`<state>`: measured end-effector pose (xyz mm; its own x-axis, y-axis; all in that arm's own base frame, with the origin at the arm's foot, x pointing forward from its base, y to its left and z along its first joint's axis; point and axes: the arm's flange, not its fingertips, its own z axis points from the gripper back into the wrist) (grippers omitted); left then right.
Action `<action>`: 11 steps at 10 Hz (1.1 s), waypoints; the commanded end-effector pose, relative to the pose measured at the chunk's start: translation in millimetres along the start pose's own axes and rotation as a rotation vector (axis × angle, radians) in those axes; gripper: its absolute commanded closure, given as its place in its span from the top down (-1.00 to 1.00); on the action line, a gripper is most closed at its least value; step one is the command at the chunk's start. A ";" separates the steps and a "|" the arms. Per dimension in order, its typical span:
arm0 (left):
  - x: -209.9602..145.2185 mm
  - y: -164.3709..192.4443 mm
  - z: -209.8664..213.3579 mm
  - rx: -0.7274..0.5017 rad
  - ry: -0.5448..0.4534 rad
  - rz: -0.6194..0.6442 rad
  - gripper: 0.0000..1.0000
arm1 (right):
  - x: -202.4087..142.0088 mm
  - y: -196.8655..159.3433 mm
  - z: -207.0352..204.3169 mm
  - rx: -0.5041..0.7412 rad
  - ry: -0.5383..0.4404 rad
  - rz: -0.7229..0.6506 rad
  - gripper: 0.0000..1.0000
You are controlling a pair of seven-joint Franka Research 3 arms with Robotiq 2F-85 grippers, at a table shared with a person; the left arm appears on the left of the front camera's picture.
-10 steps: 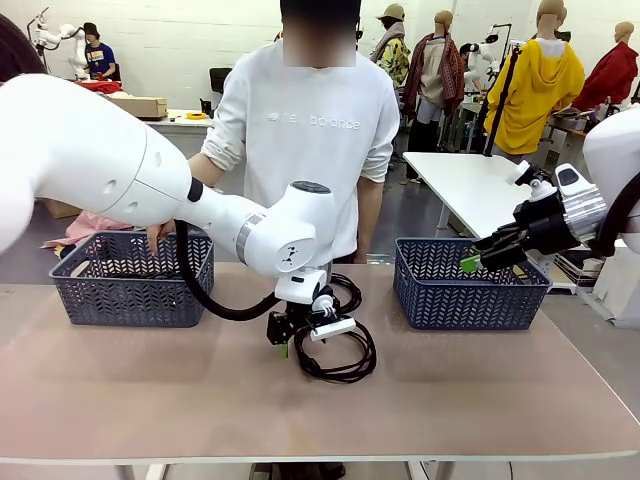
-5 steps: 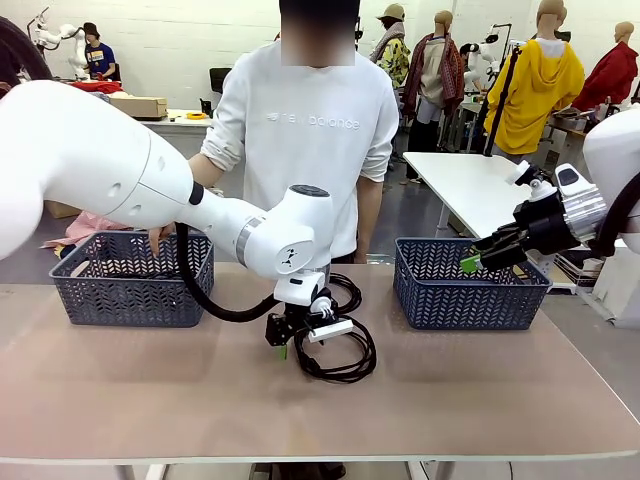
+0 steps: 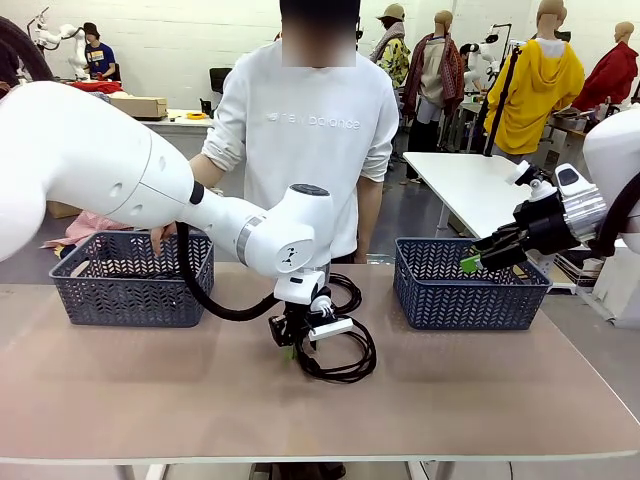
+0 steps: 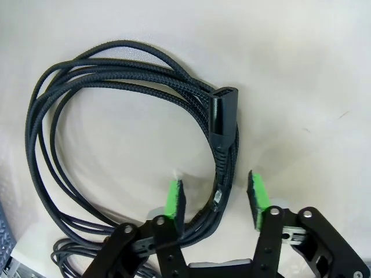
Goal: Organize the cables according to human instructions.
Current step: Pick up a bundle of cables and place it in the basket indicated by the human.
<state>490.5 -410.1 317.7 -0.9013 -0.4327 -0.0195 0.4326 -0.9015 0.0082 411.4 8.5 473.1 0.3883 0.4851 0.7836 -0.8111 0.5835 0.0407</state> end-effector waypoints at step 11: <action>8.7 -22.1 56.5 0.062 -0.007 0.004 -1.00 | -0.7 -2.8 -3.4 0.004 -0.035 0.017 1.00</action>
<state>483.9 -411.8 352.7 -0.9089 -0.4166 -0.0203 0.4151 -0.9082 0.0533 411.4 8.5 473.0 0.3885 0.4851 0.7834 -0.8111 0.5834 0.0409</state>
